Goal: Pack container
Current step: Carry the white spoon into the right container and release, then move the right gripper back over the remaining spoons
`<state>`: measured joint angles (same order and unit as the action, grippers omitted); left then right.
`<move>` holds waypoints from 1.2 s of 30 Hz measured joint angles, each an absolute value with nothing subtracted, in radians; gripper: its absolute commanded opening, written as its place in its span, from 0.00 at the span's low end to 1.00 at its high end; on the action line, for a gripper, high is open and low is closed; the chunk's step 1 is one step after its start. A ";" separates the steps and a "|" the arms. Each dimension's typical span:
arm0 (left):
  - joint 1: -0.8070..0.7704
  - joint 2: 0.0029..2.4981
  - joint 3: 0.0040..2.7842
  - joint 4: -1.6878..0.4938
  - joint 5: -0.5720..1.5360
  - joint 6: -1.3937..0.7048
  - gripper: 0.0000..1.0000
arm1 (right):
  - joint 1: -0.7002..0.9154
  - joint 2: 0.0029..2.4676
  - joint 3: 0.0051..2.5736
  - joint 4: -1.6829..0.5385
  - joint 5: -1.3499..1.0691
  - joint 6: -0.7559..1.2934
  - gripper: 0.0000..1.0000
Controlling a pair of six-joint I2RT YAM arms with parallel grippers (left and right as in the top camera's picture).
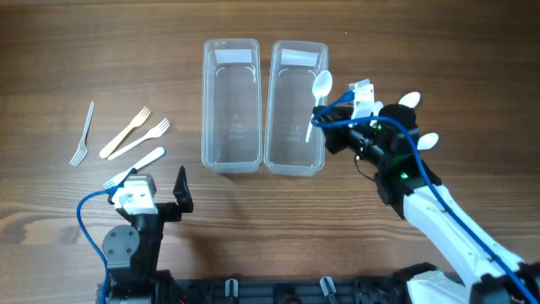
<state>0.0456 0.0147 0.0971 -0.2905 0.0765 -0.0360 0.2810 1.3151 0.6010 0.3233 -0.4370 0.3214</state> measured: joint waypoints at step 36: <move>0.046 0.015 0.097 -0.290 0.076 -0.036 1.00 | -0.248 1.332 0.956 -0.734 -0.133 0.300 0.70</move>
